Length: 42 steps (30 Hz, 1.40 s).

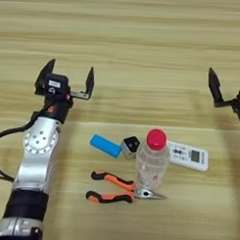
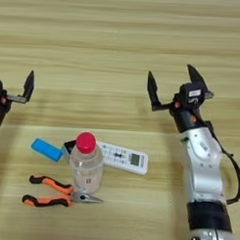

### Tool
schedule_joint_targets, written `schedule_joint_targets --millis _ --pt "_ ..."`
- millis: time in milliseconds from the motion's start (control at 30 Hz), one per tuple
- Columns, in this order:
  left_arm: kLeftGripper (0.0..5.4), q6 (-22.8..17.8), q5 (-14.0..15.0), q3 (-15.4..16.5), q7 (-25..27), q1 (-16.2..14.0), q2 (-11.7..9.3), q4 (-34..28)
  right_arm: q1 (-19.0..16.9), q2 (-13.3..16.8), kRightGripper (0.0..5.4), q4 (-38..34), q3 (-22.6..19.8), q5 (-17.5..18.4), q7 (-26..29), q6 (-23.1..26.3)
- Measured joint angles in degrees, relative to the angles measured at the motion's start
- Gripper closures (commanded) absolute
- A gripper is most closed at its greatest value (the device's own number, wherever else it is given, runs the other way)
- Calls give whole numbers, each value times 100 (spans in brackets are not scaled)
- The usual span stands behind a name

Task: Move the objects on the table

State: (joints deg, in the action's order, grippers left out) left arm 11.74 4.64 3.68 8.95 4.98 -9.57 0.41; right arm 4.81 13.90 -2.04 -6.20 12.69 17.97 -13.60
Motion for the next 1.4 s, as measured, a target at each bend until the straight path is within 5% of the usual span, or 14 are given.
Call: schedule_joint_targets --millis 200,367,633,733,867,1300,1400 --pt "2 -773 60 -256 126 -1005 2 -1633 -1356 552 0 -2123 288 839 782 1089" --pt "2 -985 225 -261 273 -1453 -33 -2087 -1711 1128 0 -2817 -36 1776 1374 1804" --pt "2 -1136 391 -115 377 -1632 -68 -2303 -2225 2038 0 -3541 -562 3575 2616 2799" --pt "2 -1120 512 41 387 -1579 -65 -2303 -2384 2380 0 -3706 -636 3851 3076 3030" --pt "2 -1010 672 51 480 -1563 -47 -2302 -2550 2709 0 -3880 -474 3801 3554 3196" --pt "2 -889 681 31 508 -1535 -8 -2260 -1828 2574 0 -3454 1092 1675 3237 3030" --pt "2 -885 681 28 510 -1535 -4 -2259 -1744 2528 0 -3394 1292 1414 3185 3006"
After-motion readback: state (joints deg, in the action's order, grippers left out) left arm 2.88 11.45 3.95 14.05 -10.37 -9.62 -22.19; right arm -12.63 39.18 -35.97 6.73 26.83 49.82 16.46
